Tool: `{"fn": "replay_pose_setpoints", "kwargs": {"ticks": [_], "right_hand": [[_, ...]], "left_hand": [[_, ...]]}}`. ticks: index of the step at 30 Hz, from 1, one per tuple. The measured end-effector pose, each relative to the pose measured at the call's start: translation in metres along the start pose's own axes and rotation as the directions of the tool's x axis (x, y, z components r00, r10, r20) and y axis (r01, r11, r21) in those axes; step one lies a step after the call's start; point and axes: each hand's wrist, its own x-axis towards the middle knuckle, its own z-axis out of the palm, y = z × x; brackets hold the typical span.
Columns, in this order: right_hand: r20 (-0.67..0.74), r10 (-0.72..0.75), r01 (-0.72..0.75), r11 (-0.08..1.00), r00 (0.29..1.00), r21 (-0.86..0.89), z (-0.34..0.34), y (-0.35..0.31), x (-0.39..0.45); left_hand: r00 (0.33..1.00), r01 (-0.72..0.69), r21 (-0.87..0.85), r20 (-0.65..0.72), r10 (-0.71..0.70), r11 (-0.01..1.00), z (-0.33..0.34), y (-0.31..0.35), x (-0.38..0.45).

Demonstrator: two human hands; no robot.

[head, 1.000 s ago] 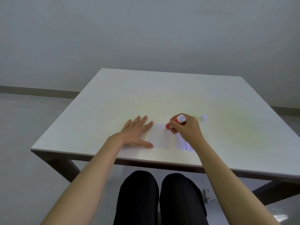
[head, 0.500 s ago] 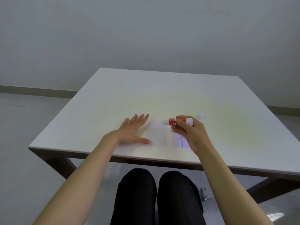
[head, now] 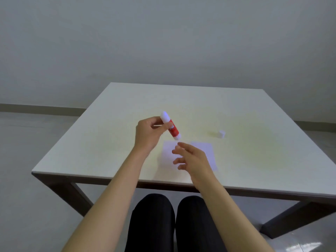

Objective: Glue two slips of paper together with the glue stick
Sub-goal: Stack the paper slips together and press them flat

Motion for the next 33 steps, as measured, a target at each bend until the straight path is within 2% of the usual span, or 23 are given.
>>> {"fn": "replay_pose_setpoints", "kwargs": {"ticks": [1,2,4,6,7,11,15,23,25,27,29,31,33], "right_hand": [[-0.009,-0.086,0.081,0.964,0.996,-0.254,-0.001,0.004,-0.001],[0.024,-0.173,0.162,0.855,0.985,-0.493,-0.001,0.008,-0.002],[0.156,-0.278,0.292,0.56,0.948,-0.775,0.003,0.016,-0.005],[0.268,-0.327,0.374,0.324,0.906,-0.869,0.011,0.022,-0.008],[0.305,-0.339,0.396,0.24,0.89,-0.886,0.014,0.023,-0.008],[0.351,-0.312,0.388,0.062,0.883,-0.92,0.023,0.022,0.0],[0.366,-0.324,0.388,0.003,0.872,-0.922,0.025,0.021,0.005],[0.414,-0.393,0.423,-0.069,0.821,-0.903,0.03,0.023,0.003],[0.412,-0.414,0.386,-0.15,0.812,-0.91,0.03,0.024,0.0],[0.414,-0.441,0.371,-0.186,0.796,-0.91,0.032,0.026,-0.004],[0.412,-0.478,0.377,-0.172,0.776,-0.91,0.029,0.027,-0.004],[0.386,-0.499,0.384,-0.112,0.776,-0.916,0.026,0.023,-0.003],[0.331,-0.539,0.412,0.033,0.774,-0.911,0.019,0.016,0.0]], "left_hand": [[0.999,-0.004,0.1,-0.036,0.008,0.995,-0.004,0.001,0.008],[0.998,0.005,0.201,-0.068,0.009,0.98,-0.007,0.002,0.016],[0.993,0.053,0.325,-0.116,-0.016,0.944,-0.011,-0.003,0.027],[0.988,0.099,0.366,-0.146,-0.048,0.925,-0.012,-0.01,0.032],[0.986,0.117,0.376,-0.154,-0.062,0.919,-0.011,-0.013,0.033],[0.981,0.154,0.411,-0.169,-0.091,0.899,-0.008,-0.025,0.034],[0.974,0.172,0.405,-0.206,-0.094,0.898,-0.01,-0.032,0.036],[0.979,0.149,0.418,-0.191,-0.074,0.896,-0.009,-0.037,0.034],[0.979,0.145,0.418,-0.189,-0.07,0.897,-0.009,-0.037,0.033],[0.98,0.147,0.428,-0.186,-0.072,0.892,-0.009,-0.038,0.033],[0.983,0.147,0.42,-0.167,-0.083,0.896,-0.011,-0.04,0.034],[0.986,0.148,0.432,-0.136,-0.098,0.89,-0.011,-0.039,0.033],[0.981,0.108,0.465,-0.192,-0.018,0.879,-0.01,-0.036,0.028]]}}
